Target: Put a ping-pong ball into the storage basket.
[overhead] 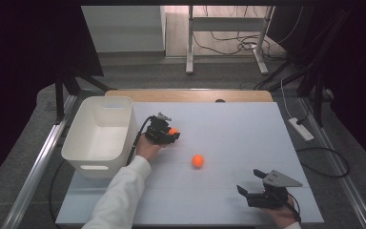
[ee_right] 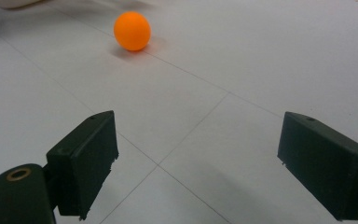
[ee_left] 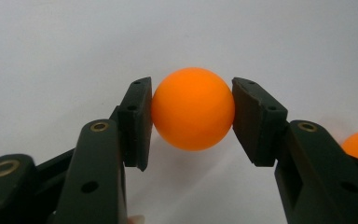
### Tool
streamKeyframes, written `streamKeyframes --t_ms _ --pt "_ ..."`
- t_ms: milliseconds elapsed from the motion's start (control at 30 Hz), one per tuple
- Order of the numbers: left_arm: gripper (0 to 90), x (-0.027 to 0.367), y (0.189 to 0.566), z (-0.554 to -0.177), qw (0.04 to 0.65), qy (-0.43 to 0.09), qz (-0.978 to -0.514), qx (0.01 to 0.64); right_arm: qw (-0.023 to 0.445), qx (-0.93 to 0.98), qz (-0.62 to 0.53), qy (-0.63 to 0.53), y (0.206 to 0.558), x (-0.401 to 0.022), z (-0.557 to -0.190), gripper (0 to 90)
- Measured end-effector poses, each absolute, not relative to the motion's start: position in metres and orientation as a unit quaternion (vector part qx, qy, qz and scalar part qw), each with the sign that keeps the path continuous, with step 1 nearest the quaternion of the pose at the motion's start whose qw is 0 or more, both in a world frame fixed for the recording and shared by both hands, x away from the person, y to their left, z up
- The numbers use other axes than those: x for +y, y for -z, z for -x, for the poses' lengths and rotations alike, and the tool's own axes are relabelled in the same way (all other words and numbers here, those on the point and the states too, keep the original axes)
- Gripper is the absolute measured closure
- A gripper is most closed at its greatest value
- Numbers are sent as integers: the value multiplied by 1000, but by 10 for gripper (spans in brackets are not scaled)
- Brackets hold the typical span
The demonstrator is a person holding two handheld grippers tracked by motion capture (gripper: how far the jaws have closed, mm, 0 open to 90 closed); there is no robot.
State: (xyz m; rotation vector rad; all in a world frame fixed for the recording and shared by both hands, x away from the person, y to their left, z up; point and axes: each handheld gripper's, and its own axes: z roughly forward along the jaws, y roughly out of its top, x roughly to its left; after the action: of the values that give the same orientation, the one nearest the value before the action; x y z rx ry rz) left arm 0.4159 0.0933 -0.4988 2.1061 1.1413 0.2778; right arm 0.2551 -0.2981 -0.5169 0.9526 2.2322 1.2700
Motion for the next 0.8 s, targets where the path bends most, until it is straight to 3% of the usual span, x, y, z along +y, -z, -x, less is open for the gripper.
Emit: streamKeyframes --t_ms 800 --pt "507 101 480 -388 407 -126 -803 417 203 797 -338 -458 516 -298 -254 117"
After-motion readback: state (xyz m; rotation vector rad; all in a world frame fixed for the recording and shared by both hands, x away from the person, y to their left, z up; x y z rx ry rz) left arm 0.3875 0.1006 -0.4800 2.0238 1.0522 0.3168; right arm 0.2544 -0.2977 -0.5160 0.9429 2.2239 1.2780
